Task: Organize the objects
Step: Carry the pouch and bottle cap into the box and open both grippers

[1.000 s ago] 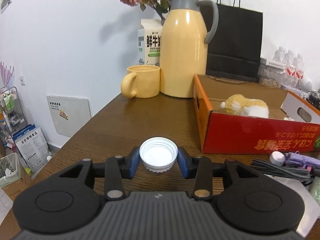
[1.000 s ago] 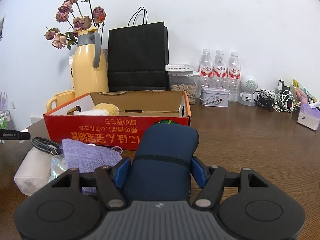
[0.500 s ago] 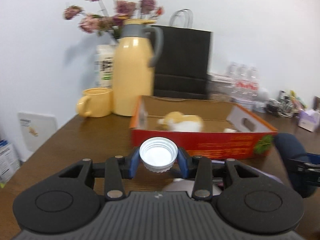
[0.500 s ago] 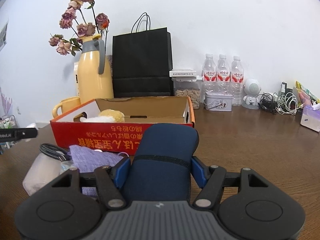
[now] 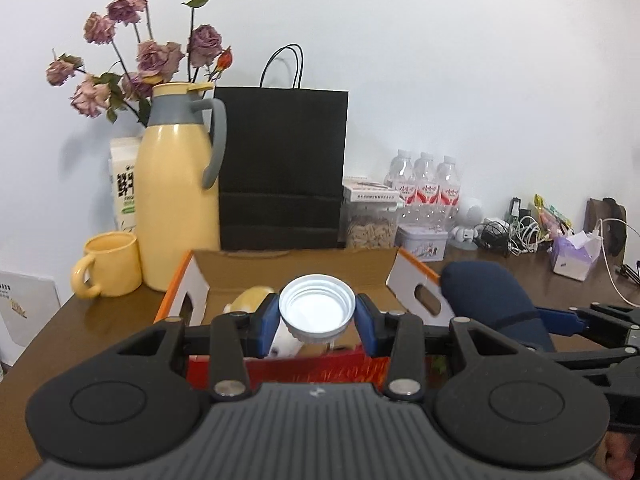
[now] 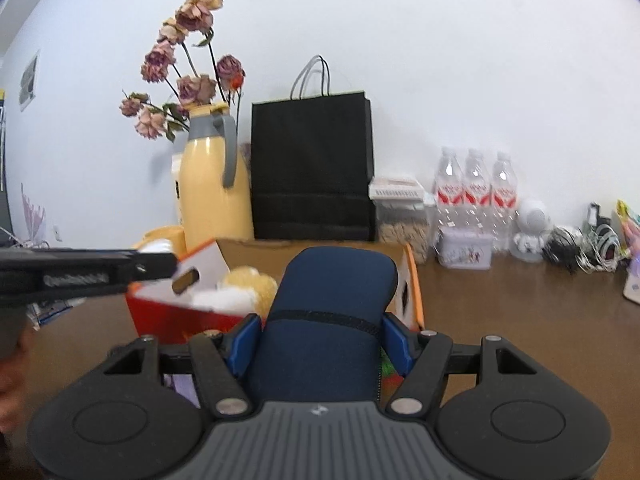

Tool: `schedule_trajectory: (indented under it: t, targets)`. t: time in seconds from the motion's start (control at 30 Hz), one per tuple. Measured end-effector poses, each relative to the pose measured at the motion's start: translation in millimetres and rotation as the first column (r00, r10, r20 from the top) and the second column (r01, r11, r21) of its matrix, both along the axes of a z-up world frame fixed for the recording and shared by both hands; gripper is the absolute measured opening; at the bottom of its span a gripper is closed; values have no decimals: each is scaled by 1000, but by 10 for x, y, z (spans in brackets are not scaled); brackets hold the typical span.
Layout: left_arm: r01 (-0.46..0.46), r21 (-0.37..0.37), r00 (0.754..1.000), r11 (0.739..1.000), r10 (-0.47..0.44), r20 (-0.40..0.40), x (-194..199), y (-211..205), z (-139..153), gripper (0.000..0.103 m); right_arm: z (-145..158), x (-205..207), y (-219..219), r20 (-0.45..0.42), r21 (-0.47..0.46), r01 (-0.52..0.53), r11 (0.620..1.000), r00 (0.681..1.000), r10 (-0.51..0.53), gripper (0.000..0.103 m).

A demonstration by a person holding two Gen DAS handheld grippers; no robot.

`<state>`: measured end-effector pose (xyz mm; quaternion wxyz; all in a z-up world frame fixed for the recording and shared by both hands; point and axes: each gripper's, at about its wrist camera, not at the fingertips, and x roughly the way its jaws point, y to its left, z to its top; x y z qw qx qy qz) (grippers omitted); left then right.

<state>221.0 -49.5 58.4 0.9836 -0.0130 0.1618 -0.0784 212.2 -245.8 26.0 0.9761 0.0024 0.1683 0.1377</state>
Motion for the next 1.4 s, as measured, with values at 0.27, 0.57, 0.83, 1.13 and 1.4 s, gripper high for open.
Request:
schedule_trajectory:
  t: [0.27, 0.57, 0.83, 1.13, 1.4]
  targets:
    - [-36, -43, 999, 998, 35, -23, 565, -76, 100, 40, 207, 697, 112, -33, 28, -7, 1000, 999, 8, 64]
    - [-81, -75, 991, 994, 73, -113, 1185, -95, -84, 40, 48, 1411, 106, -71, 13, 7, 1000, 997, -6, 64]
    - [-60, -61, 988, 996, 51, -143, 1239, -93, -173, 41, -145, 1602, 82, -120, -9, 12, 1000, 993, -13, 64]
    - [-108, -31, 989, 994, 104, -104, 1148, -99, -137, 103, -105, 1569, 48, -115, 5, 17, 1000, 993, -17, 103]
    - [-128, -38, 986, 991, 123, -110, 1140, -64, -119, 103, -55, 1529, 82, -106, -8, 19, 1000, 994, -19, 103]
